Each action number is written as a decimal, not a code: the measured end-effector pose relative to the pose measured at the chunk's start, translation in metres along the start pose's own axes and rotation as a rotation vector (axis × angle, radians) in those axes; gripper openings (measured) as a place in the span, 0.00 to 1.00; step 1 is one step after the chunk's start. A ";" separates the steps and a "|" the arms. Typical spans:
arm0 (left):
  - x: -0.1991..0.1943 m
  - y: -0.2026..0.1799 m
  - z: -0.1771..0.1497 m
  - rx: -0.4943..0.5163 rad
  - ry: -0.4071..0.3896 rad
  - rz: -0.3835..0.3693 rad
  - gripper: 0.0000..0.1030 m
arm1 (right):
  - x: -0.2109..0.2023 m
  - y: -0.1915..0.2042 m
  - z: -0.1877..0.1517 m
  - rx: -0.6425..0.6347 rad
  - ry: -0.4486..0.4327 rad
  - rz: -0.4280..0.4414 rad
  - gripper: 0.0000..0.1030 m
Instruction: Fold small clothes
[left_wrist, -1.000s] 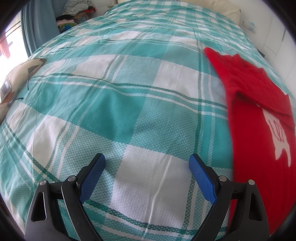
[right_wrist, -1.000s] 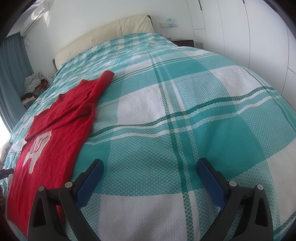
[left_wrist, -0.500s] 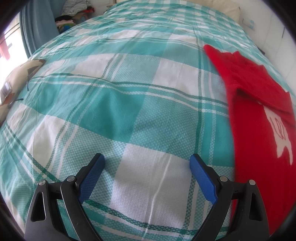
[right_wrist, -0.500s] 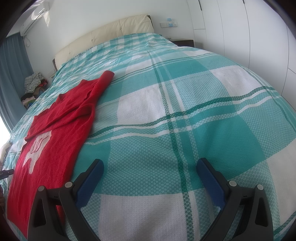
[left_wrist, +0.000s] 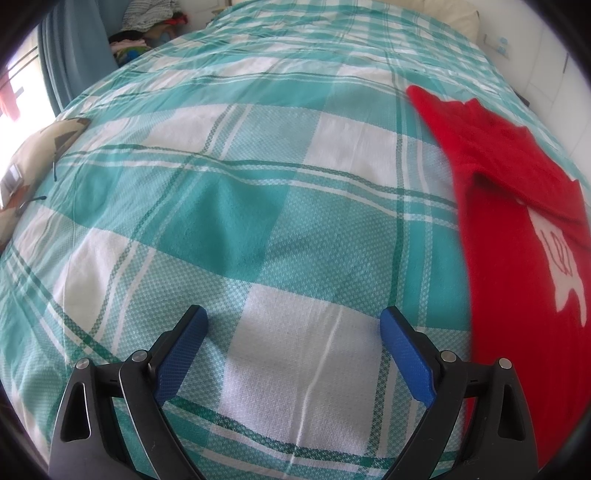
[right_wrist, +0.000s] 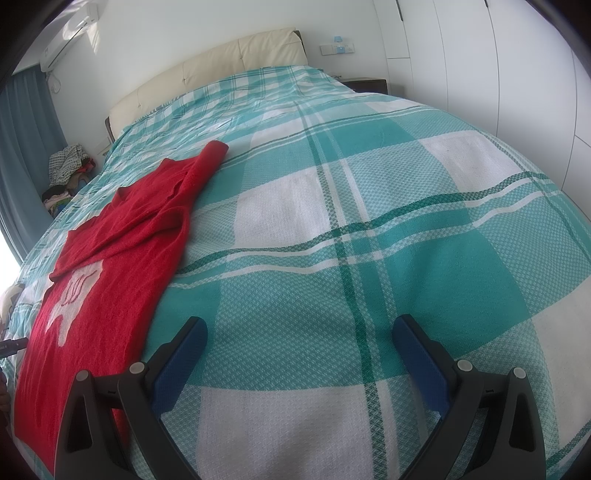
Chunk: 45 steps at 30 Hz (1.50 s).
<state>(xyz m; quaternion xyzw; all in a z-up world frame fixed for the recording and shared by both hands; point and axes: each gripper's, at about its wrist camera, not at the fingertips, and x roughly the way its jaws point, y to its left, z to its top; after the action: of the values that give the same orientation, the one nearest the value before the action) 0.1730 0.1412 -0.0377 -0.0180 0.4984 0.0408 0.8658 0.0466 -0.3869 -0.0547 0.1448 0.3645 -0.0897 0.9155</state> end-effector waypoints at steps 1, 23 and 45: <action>0.000 0.000 0.000 0.002 0.000 0.001 0.93 | 0.000 0.000 0.000 0.000 0.000 0.000 0.97; -0.002 0.000 -0.003 0.000 -0.029 -0.014 0.94 | -0.001 0.001 0.000 -0.005 0.002 -0.006 0.97; -0.089 -0.073 -0.123 0.261 0.064 -0.419 0.60 | -0.104 0.071 -0.078 -0.013 0.368 0.400 0.70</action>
<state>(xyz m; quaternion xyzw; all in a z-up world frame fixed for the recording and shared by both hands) 0.0291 0.0545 -0.0237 -0.0100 0.5121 -0.2049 0.8340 -0.0593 -0.2877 -0.0224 0.2218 0.4893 0.1229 0.8344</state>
